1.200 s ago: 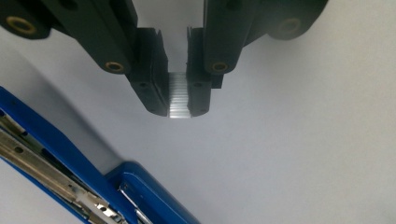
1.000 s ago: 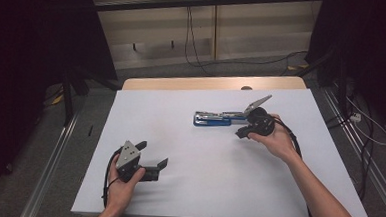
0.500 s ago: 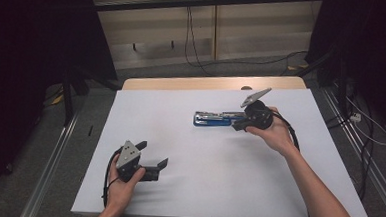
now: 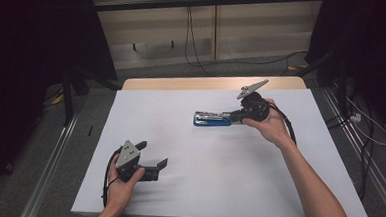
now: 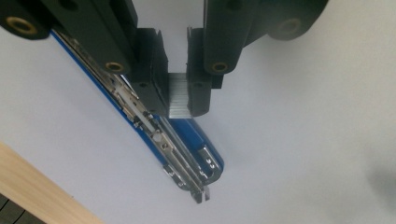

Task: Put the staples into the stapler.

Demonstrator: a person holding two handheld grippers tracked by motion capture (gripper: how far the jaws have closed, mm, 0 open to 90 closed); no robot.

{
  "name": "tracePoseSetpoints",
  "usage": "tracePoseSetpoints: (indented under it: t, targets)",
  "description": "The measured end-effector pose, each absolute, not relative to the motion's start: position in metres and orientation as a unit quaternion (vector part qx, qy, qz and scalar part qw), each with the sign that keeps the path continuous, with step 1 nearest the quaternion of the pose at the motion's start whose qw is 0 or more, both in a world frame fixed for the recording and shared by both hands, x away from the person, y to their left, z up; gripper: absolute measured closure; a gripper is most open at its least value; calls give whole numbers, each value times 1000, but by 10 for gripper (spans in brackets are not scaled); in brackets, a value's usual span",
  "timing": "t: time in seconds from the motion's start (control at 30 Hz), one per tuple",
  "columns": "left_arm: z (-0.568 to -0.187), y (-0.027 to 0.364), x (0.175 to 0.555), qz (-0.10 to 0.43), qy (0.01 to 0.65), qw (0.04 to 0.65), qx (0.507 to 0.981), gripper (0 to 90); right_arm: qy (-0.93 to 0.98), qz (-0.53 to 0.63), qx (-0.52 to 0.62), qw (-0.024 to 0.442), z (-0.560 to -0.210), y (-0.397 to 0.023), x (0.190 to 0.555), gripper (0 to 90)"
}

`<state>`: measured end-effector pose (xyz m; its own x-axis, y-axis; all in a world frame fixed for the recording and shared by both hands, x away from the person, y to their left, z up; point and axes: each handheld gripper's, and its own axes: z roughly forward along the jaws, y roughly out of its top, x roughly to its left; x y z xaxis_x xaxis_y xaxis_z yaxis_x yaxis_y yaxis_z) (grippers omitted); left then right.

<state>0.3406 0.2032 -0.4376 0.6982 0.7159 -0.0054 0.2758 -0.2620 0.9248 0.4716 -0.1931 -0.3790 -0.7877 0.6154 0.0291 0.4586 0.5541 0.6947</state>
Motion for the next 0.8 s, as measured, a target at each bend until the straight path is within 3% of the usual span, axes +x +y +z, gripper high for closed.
tracePoseSetpoints:
  t: [0.8]
  targets:
    - [-437,204,340,216,323,514,765,35,874,367,294,119,-375,-176,485,796]
